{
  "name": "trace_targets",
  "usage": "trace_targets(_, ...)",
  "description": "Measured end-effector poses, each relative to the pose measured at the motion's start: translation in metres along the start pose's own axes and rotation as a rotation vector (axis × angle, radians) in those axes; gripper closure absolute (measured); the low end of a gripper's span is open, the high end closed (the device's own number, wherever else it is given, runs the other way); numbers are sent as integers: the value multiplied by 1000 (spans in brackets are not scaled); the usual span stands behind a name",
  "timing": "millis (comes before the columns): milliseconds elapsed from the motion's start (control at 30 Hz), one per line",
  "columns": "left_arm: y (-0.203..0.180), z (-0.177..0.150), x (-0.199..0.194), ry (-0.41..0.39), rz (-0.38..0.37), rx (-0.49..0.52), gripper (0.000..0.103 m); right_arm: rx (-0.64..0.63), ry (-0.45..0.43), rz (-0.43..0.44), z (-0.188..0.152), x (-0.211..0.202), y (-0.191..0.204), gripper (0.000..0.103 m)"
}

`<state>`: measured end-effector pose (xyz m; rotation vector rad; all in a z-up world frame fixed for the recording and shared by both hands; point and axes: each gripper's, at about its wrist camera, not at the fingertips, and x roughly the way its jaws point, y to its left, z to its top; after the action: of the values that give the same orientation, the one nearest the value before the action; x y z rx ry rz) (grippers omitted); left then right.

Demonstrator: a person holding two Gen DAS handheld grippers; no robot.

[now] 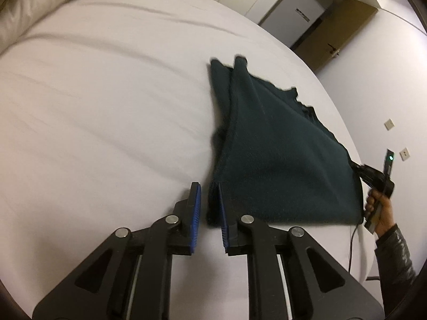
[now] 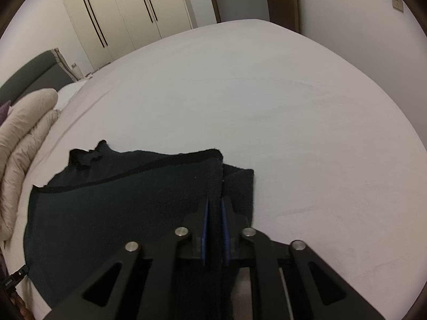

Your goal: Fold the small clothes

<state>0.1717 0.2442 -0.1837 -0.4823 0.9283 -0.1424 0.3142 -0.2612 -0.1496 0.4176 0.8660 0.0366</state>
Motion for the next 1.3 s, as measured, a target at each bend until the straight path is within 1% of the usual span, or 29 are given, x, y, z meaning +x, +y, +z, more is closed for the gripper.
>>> trace_targets(67,-7,9,-13,-46,79,27,90,29,-31,-6,-1,-12,-7,78)
trace_targets(100,-11,15,-20,-72,87,37,90,57,-47,-5,-1,-18,-13,78)
trace_targets(133,-19,23,-28,-100,78,50,90,94,-59,-2,-2,-24,-19,78)
trace_targets(167,-28,30,-31,-114,65,70,90,125,-66,12,-3,-29,-25,78)
trace_targets(200,-43,36,-30,-115,48,113,90,161,-81,43,-4,-36,-30,78)
trace_targets(267,-80,49,-14,-91,36,217,90,199,-107,82,-6,-48,-35,78)
trace_targets(300,-91,52,-6,-75,30,247,90,209,-116,107,-8,-53,-36,78)
trace_targets(333,-110,55,9,-50,19,298,90,221,-124,135,-10,-58,-35,78)
trace_targets(400,-136,57,37,-13,32,371,90,234,-134,188,-13,-66,-32,78)
trace_targets(467,-151,58,69,38,47,415,90,232,-143,213,-15,-71,-26,78)
trace_targets(533,-150,55,98,98,92,421,90,241,-140,243,-18,-71,-20,78)
trace_targets(567,-147,55,106,111,99,415,90,246,-127,272,-20,-68,-15,76)
trace_targets(633,-138,56,112,90,80,393,90,217,-78,326,-24,-57,2,76)
trace_targets(733,-125,58,110,92,35,347,90,154,-8,398,-32,-36,30,76)
trace_targets(767,-122,58,110,92,31,342,90,134,17,404,-35,-29,36,76)
trace_targets(800,-118,57,109,89,23,334,90,118,37,396,-40,-21,42,76)
trace_targets(867,-110,52,104,83,9,314,90,115,64,344,-49,-7,39,78)
trace_targets(900,-106,50,102,77,5,312,90,132,59,343,-53,-1,30,85)
trace_targets(933,-106,49,101,75,4,311,90,159,56,346,-54,1,20,102)
trace_targets(1000,-100,45,97,72,2,305,90,246,32,338,-54,-5,-5,103)
trace_targets(1033,-99,45,97,69,4,304,90,287,3,316,-55,-12,-19,103)
trace_targets(1067,-97,43,96,67,6,306,90,323,-25,277,-57,-21,-31,103)
trace_targets(1133,-100,36,92,53,29,325,90,388,-57,257,-65,-36,-40,102)
trace_targets(1167,-101,32,89,46,42,337,90,395,-66,264,-70,-43,-38,96)
trace_targets(1200,-105,30,90,36,62,355,90,376,-70,284,-73,-49,-30,91)
trace_targets(1267,-108,27,89,28,82,370,90,307,-59,386,-84,-57,2,79)
trace_targets(1300,-108,26,88,26,91,374,90,276,-36,440,-88,-56,19,77)
